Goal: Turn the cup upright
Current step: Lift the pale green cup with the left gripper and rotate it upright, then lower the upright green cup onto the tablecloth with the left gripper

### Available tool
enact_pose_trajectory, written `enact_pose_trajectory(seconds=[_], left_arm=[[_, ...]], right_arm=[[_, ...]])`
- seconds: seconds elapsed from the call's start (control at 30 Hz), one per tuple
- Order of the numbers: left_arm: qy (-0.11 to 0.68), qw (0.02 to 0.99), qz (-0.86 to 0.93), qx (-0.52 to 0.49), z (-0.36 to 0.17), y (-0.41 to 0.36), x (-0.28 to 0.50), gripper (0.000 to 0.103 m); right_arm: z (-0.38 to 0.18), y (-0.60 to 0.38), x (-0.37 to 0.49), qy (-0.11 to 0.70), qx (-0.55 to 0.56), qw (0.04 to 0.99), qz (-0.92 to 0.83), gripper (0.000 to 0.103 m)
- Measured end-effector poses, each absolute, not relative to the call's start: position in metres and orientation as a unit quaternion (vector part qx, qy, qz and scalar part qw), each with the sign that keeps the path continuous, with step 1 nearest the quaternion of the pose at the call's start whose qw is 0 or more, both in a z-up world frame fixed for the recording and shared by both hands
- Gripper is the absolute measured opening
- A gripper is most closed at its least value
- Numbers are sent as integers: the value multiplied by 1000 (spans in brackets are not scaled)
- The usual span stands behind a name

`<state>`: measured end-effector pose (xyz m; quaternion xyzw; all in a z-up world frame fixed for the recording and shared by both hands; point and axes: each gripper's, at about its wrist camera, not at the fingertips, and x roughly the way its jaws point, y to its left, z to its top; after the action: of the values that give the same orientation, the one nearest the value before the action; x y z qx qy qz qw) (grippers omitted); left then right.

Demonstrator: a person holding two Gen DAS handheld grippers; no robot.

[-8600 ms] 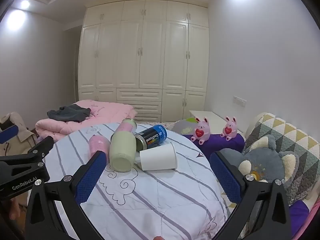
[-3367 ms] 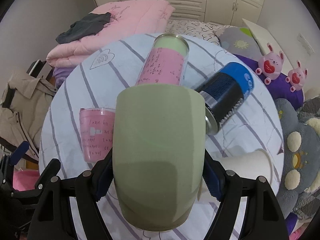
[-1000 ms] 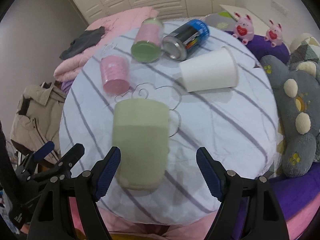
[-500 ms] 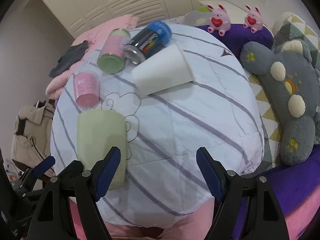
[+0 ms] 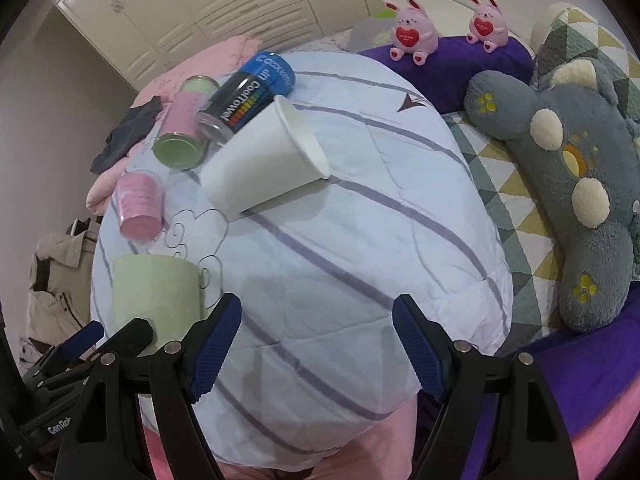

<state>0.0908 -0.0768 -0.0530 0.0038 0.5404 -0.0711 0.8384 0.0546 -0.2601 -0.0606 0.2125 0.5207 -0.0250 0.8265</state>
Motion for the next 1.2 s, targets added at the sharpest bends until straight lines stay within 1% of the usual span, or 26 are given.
enact_pose_trajectory(seconds=[0.6, 1.0, 1.07, 1.13, 1.2], left_arm=[[562, 826, -46, 8, -68, -93, 116, 103], [581, 812, -45, 18, -77, -97, 123, 102], [582, 812, -50, 11, -78, -97, 123, 99], [593, 802, -73, -4, -82, -97, 125, 80], [598, 798, -76, -14, -82, -97, 125, 80]], right_arm=[[-74, -265, 75, 535, 216, 817, 12, 80], [-83, -282, 76, 541, 229, 809, -2, 79], [-85, -284, 75, 541, 236, 807, -5, 79], [-85, -284, 75, 542, 236, 807, -4, 79], [-85, -283, 74, 543, 234, 807, -2, 79]])
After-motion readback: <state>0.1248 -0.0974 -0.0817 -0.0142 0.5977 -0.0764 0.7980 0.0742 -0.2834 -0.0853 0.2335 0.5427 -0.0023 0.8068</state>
